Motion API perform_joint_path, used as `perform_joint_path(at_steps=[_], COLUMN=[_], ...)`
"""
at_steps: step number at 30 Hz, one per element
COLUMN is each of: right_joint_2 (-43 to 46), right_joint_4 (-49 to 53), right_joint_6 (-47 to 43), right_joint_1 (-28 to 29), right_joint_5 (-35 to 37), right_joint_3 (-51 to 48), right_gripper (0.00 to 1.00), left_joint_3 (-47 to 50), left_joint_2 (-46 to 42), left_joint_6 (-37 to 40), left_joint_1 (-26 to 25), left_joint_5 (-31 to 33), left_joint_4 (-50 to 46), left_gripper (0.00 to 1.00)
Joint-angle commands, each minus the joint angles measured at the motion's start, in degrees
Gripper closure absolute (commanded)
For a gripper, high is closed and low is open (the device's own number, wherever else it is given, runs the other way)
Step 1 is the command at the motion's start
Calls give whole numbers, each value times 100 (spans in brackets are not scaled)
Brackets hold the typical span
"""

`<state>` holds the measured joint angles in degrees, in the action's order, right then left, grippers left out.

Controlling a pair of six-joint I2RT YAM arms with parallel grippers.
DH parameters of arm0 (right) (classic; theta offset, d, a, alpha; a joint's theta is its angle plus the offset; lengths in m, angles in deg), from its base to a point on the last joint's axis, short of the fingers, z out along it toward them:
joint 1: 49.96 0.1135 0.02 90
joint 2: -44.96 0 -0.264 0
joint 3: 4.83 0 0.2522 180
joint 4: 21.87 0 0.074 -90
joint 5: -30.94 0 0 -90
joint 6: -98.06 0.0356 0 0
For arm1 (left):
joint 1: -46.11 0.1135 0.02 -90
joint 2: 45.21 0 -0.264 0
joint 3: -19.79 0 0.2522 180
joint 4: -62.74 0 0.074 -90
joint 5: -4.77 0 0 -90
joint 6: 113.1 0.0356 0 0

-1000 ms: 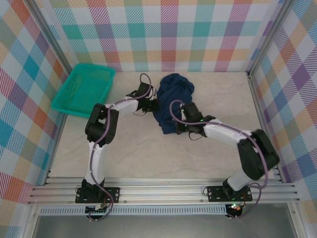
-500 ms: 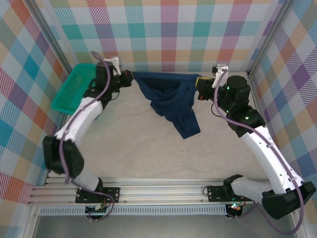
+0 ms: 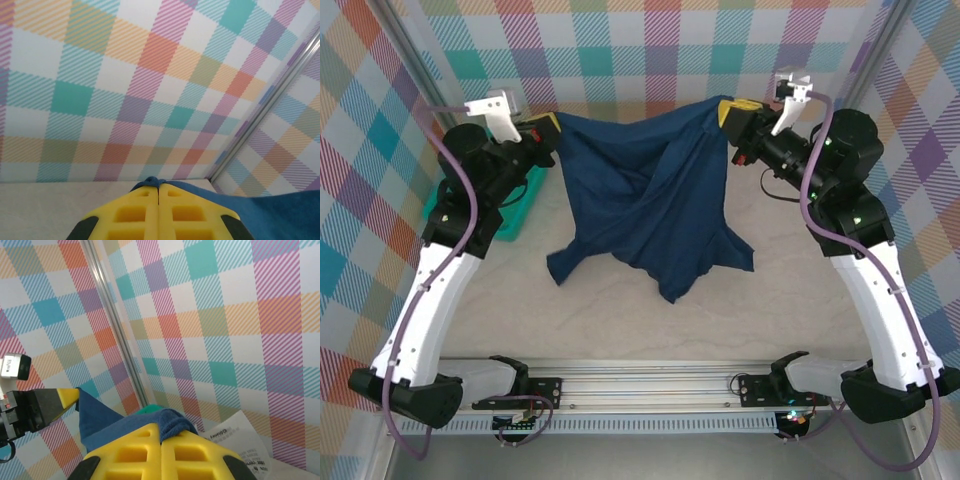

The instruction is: Fold the inside-out t-shirt

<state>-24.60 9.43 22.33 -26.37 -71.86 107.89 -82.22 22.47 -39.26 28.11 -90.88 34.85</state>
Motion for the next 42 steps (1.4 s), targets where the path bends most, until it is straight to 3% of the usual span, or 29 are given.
perform_joint_path(at_steps=[1,10,13,17,20,24,30,34,38,42], right_joint_2=[112,835,721,-115,-1138,-2390,-3699,-3953,-3318,-2020], right_joint_4=[374,1416,1348,1034,483,-256,410,838,1155,1402], right_joint_6=[-117,-81,-76,-274,-423,-368,-470,-573,-704,-612], right_joint_1=[-4,5,5,-12,-155,-353,-347,-347,-348,-348], right_joint_5=[-284,-647,5,1189,1710,1455,1095,931,829,1015], right_joint_3=[299,-314,-557,-468,177,1709,5018,6083,5142,2732], right_gripper=[100,100,100,100,100,100,100,100,100,100], left_joint_3=[-229,790,836,634,-225,-2218,-5647,-6906,-5950,-2651], left_joint_2=[-644,-1857,-1519,-359,836,2242,3592,3868,3172,1473], left_joint_6=[187,132,140,233,404,682,1003,1053,1080,675], left_joint_1=[-98,-134,-134,-113,29,86,104,104,95,-3], left_joint_5=[396,891,1101,1530,1611,1267,688,379,-48,-549], left_joint_4=[-350,-1025,-1058,-730,-496,-519,-1408,-1990,-2277,-1444], left_gripper=[100,100,100,100,100,100,100,100,100,100])
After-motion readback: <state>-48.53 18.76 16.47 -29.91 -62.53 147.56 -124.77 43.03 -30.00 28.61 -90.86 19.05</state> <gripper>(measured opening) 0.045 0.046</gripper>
